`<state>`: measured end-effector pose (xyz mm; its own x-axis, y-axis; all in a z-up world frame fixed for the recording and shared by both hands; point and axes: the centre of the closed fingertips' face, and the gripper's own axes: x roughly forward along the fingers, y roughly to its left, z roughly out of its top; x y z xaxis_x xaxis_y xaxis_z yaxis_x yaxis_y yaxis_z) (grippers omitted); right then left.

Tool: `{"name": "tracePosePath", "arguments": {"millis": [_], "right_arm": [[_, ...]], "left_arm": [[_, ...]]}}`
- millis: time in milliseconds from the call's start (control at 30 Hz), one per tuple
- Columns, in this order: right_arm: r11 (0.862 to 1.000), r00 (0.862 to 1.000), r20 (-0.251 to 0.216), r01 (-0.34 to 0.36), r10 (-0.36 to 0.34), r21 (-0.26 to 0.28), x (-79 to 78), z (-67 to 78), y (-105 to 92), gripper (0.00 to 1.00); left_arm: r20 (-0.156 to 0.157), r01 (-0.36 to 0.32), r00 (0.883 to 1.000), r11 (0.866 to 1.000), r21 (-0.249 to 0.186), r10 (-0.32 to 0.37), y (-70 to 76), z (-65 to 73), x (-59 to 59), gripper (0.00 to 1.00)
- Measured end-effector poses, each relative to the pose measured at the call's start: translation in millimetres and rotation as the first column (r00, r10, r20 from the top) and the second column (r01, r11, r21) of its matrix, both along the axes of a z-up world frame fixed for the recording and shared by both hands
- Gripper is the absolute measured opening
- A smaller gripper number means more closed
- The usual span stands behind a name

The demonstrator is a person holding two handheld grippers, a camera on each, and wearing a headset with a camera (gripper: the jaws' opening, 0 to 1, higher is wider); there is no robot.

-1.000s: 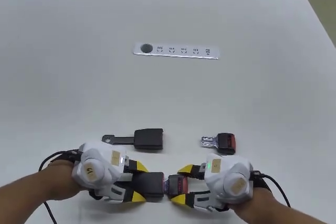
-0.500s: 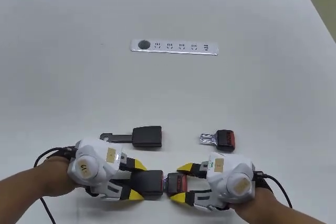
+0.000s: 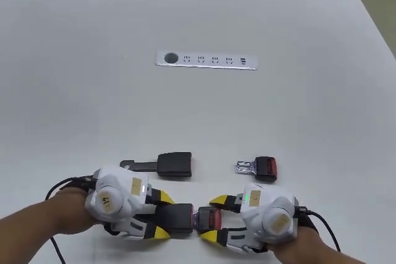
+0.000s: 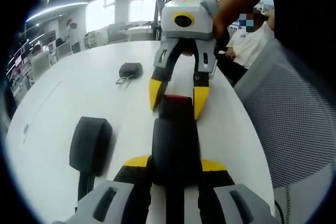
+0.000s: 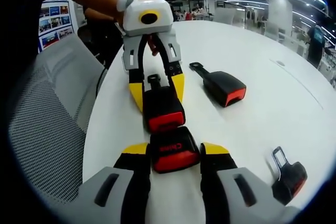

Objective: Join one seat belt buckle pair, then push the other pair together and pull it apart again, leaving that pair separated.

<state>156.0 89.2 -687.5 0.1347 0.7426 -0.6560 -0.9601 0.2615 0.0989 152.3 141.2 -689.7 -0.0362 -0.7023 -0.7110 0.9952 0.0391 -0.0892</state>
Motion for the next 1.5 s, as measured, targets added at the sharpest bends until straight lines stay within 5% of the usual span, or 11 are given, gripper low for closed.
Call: {"name": "tracePosePath", "arguments": {"millis": [67,300,433,533,867,1200,1500], "right_arm": [[1.0,1.0,-0.007,-0.004,0.004,-0.006,0.6,0.5,0.7,0.37],[0.997,1.0,0.027,-0.007,0.009,-0.073,0.0,-4.3,2.8,0.39],[0.998,0.999,0.021,0.048,-0.048,-0.026,5.8,2.0,3.9,0.58],[0.997,0.996,0.022,0.082,-0.082,0.003,11.8,10.9,1.4,0.66],[0.989,0.989,0.017,0.143,-0.144,0.042,24.9,22.0,-15.2,0.81],[0.985,0.986,0.034,0.16,-0.163,0.062,42.8,33.0,-33.3,0.87],[0.98,0.981,0.041,0.184,-0.187,0.075,64.5,44.4,-55.4,0.89]], "left_arm": [[0.039,0.018,0.999,1.0,0.019,-0.018,1.1,-1.7,-0.2,0.34],[0.031,-0.048,0.998,0.998,0.036,0.047,-1.5,0.0,0.9,0.36],[0.052,-0.081,0.996,0.993,0.084,0.076,2.5,-0.7,7.0,0.46],[0.015,-0.119,0.993,0.992,0.05,0.118,-0.1,7.4,4.5,0.58],[0.048,-0.186,0.981,0.983,0.01,0.185,2.5,30.9,11.0,0.71],[0.088,-0.266,0.96,0.964,-0.008,0.265,10.9,48.3,32.4,0.83],[0.103,-0.322,0.941,0.946,-0.031,0.323,22.8,60.8,56.5,0.84]]}}
